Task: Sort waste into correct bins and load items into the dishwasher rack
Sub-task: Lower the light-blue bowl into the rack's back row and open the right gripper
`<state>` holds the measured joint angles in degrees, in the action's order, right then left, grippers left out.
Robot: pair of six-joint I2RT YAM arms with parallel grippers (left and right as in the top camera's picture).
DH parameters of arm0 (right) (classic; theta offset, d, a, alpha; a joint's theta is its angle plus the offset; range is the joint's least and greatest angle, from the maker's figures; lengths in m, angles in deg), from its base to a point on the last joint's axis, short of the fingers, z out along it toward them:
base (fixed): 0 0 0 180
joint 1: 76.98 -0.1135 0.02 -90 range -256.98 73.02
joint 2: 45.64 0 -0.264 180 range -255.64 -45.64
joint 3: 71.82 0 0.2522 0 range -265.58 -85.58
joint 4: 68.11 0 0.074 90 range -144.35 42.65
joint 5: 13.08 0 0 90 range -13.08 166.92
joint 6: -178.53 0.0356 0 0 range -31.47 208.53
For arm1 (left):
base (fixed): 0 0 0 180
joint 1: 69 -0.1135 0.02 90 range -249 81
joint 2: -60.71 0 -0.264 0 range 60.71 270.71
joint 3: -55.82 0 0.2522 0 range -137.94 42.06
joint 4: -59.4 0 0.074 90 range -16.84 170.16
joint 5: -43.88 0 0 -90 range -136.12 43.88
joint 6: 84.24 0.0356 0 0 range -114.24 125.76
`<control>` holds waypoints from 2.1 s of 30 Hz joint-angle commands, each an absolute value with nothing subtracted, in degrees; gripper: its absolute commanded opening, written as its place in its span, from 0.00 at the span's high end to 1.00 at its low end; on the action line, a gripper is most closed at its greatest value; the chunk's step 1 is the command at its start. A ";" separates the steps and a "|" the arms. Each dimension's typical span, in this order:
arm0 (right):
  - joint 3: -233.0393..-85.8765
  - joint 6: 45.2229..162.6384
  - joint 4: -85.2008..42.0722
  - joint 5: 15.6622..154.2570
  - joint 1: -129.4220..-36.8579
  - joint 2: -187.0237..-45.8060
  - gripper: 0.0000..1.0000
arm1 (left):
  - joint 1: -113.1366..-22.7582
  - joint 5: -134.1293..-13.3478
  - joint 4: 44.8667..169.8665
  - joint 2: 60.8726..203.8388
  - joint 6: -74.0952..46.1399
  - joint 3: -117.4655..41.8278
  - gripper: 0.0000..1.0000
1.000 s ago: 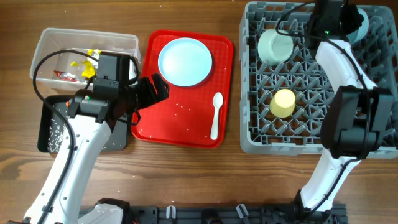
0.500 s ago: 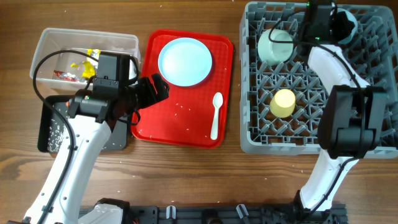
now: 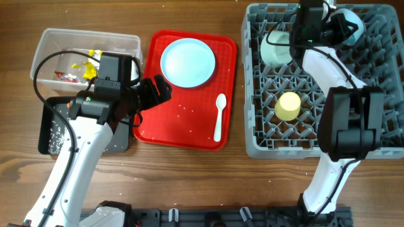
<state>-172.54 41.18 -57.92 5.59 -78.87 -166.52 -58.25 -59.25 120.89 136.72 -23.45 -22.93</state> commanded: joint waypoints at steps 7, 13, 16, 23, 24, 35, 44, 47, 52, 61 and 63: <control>-169.81 44.30 -54.25 2.07 -82.30 -167.29 0.91 | -58.58 -58.46 120.75 136.15 -22.99 -23.63 0.00; -169.46 47.04 -51.65 2.09 -82.28 -167.29 0.59 | -58.58 -58.46 120.75 136.15 -22.99 -23.63 0.00; -169.46 46.93 -51.72 1.50 -82.47 -167.29 0.46 | -58.58 -58.46 120.75 136.15 -22.99 -23.63 0.00; -169.46 46.49 -51.87 1.30 -85.01 -167.24 0.13 | -58.58 -58.46 120.75 136.15 -22.99 -23.63 0.00; -169.46 46.49 -52.02 1.32 -85.62 -167.24 0.11 | -58.58 -58.46 120.75 136.15 -22.99 -23.63 0.00; -169.57 43.54 -53.68 1.96 -90.91 -166.37 0.03 | -58.58 -58.46 120.75 136.15 -22.99 -23.63 0.00; -169.92 45.51 -55.78 6.64 -90.17 -155.05 0.00 | -58.58 -58.46 120.75 136.15 -22.99 -23.63 0.00; -169.92 50.38 -53.25 11.40 -89.80 -148.64 0.00 | -58.58 -58.46 120.75 136.15 -22.99 -23.63 0.00; -170.35 67.21 -35.10 35.36 -89.25 -135.64 0.00 | -58.58 -58.46 120.75 136.15 -22.99 -23.63 0.00; -170.75 97.02 -22.19 79.20 -82.15 -126.44 0.21 | -58.58 -58.46 120.75 136.15 -22.99 -23.63 0.00; -170.70 100.41 -19.87 81.60 -81.75 -126.94 0.23 | -58.58 -58.46 120.75 136.15 -22.99 -23.63 0.00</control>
